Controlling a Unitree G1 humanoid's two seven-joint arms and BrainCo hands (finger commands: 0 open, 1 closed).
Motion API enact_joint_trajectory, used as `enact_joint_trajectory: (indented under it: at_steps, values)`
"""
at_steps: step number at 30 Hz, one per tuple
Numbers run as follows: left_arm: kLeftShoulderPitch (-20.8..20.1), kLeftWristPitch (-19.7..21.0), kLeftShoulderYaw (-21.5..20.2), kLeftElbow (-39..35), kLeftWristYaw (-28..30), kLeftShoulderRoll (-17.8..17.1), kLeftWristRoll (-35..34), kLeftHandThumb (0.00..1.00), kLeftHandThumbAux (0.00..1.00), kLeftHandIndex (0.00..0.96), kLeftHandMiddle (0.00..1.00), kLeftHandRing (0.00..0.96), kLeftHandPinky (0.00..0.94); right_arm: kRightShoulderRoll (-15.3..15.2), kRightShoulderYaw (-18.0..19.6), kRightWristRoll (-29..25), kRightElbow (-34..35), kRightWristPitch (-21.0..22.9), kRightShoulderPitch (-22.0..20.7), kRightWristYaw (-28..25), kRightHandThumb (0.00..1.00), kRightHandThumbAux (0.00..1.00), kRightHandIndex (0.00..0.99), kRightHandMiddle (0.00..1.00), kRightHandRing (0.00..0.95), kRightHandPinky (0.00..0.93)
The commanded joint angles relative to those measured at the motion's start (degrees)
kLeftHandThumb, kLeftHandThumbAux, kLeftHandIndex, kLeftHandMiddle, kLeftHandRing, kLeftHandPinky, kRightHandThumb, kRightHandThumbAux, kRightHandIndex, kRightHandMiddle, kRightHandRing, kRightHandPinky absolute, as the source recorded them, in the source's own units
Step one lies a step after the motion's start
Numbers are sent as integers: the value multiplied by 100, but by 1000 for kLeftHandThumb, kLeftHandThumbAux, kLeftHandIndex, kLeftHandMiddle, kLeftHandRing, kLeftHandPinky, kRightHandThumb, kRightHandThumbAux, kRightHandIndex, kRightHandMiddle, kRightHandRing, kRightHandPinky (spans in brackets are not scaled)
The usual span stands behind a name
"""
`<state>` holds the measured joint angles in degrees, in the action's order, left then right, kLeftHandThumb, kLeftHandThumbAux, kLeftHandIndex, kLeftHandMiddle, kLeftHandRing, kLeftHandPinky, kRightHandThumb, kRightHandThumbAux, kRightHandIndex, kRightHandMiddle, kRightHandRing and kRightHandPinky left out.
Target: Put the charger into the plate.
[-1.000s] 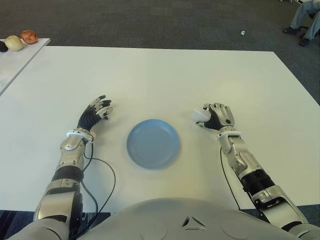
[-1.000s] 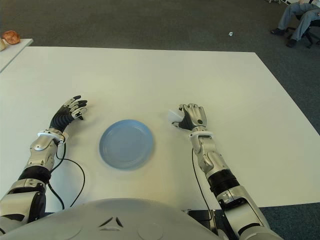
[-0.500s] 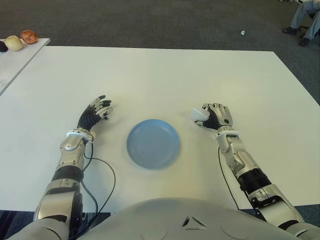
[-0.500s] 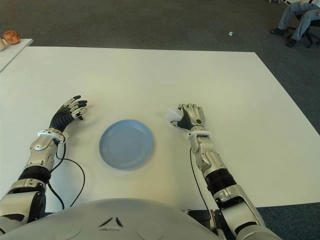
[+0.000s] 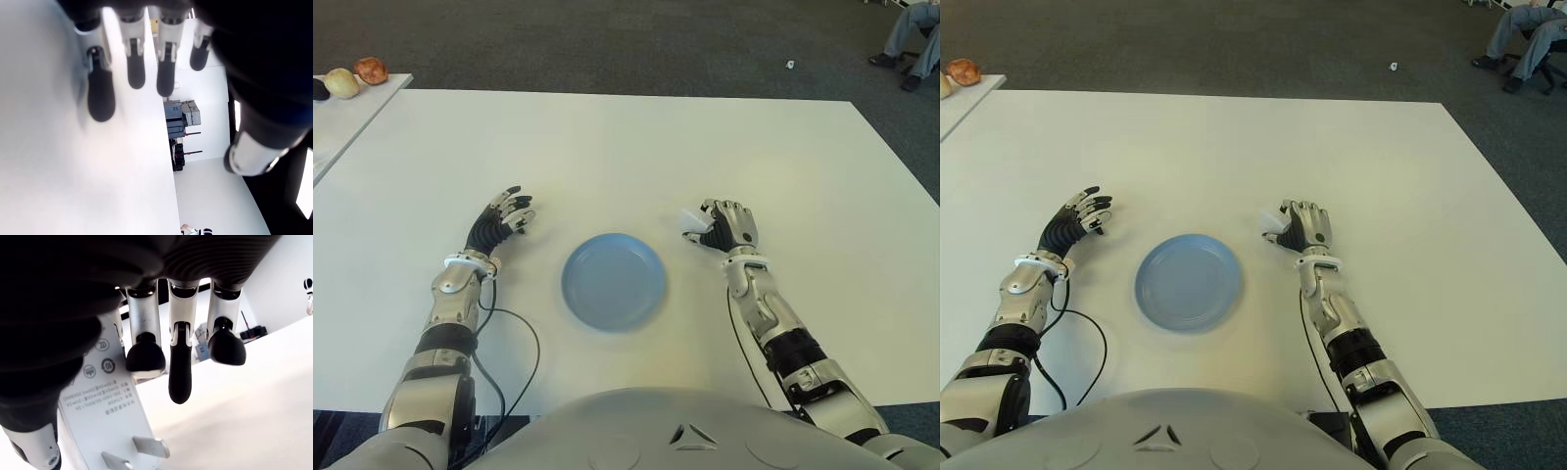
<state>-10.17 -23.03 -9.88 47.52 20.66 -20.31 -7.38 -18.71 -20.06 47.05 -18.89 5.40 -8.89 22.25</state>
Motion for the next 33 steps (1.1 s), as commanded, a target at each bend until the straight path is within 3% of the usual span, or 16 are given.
enact_joint_trajectory:
  at_steps: [1, 20, 33]
  values:
    - [120, 243, 102, 252, -24, 69, 138, 0, 698, 123, 225, 184, 118, 66, -32, 54, -102, 13, -75, 179, 749, 710, 439, 912, 885, 847]
    - [9, 137, 102, 460, 7, 40, 153, 17, 700, 118, 230, 196, 133, 32, 124, 131, 524, -74, -290, 528, 752, 710, 440, 903, 869, 713]
    - [-54, 69, 116, 612, 28, 29, 172, 42, 704, 106, 220, 189, 128, -18, 305, 44, 1216, -118, -480, 224, 754, 709, 440, 905, 866, 703]
